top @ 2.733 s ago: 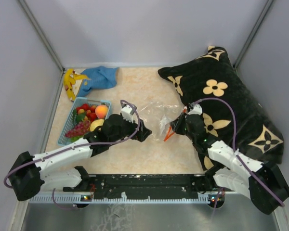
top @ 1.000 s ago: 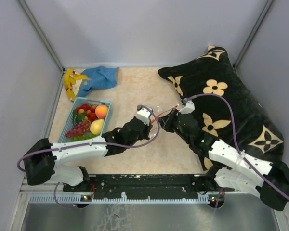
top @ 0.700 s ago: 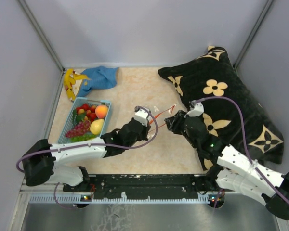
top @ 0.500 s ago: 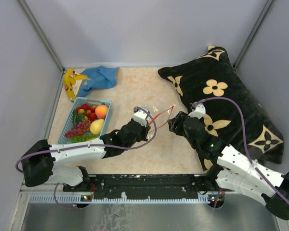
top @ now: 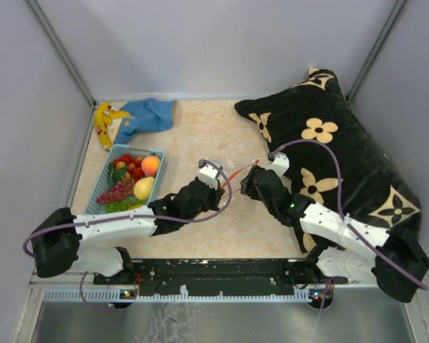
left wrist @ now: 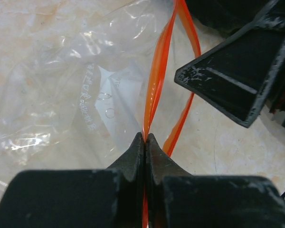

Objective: Place the food in the zip-top bag and seal the zipper
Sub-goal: Open the zipper of the food storage bag.

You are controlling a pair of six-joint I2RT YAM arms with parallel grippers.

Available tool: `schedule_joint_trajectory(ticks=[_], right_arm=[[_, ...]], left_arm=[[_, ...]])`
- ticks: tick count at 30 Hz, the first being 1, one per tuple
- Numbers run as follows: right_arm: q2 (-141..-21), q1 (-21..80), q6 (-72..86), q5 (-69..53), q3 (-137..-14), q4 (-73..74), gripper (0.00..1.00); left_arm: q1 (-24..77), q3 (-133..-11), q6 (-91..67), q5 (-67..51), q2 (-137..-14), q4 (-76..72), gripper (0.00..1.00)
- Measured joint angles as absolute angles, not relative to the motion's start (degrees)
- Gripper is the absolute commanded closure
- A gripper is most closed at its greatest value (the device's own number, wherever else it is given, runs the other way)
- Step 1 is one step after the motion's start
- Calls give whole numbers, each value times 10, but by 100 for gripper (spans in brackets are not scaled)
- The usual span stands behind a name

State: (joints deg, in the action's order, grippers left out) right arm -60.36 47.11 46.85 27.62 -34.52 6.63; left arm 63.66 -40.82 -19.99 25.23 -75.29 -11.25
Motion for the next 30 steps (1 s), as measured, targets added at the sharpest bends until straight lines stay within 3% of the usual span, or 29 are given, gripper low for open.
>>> schedule_joint_trajectory(ticks=[4, 10, 14, 21, 30], right_arm=[[-638, 467, 472, 274, -345, 51, 55], [-672, 466, 461, 267, -351, 56, 85], [-673, 466, 446, 263, -375, 68, 100], [-673, 474, 419, 276, -434, 121, 100], [-683, 488, 392, 293, -493, 174, 100]], left_arm=[[637, -402, -206, 249, -751, -116, 100], [637, -398, -207, 247, -749, -116, 94], [637, -398, -207, 246, -748, -116, 76], [637, -412, -203, 241, -747, -95, 39], [637, -463, -184, 262, -748, -72, 25]])
